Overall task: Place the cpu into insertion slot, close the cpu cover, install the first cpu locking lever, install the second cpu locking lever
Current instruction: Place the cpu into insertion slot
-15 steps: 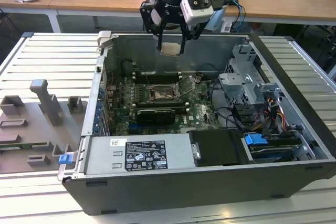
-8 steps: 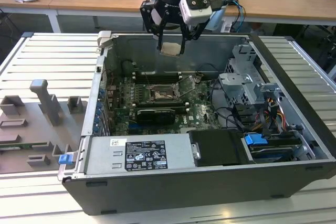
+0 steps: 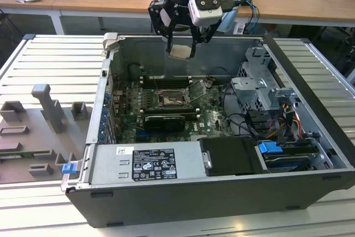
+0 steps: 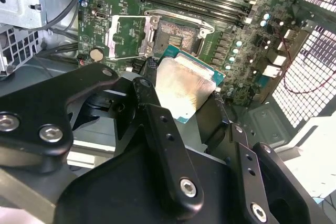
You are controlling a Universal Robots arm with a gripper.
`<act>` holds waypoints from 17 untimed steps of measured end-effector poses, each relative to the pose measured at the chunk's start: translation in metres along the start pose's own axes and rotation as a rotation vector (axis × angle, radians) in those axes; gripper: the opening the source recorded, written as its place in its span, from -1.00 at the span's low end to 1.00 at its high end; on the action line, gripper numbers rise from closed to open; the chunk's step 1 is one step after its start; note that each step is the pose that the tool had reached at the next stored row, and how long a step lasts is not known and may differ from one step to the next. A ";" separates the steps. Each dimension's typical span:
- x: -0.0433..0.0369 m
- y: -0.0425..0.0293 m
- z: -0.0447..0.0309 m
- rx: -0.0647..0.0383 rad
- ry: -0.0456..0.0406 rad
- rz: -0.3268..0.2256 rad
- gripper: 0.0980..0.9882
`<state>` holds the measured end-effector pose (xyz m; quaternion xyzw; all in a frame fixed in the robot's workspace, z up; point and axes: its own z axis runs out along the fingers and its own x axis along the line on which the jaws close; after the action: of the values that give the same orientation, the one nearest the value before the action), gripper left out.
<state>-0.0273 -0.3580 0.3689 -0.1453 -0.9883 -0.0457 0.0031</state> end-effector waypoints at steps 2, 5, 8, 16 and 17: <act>0.0000 0.0000 0.0000 0.000 -0.0008 0.009 0.00; 0.0000 0.0000 0.0000 0.000 -0.0018 0.020 0.00; 0.0000 0.0000 0.0000 -0.001 -0.0027 0.031 0.00; 0.0000 0.0000 0.0000 -0.001 -0.0055 0.062 0.00; 0.0000 0.0000 0.0000 -0.001 -0.0058 0.065 0.00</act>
<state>-0.0273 -0.3580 0.3689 -0.1775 -0.9830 -0.0457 0.0016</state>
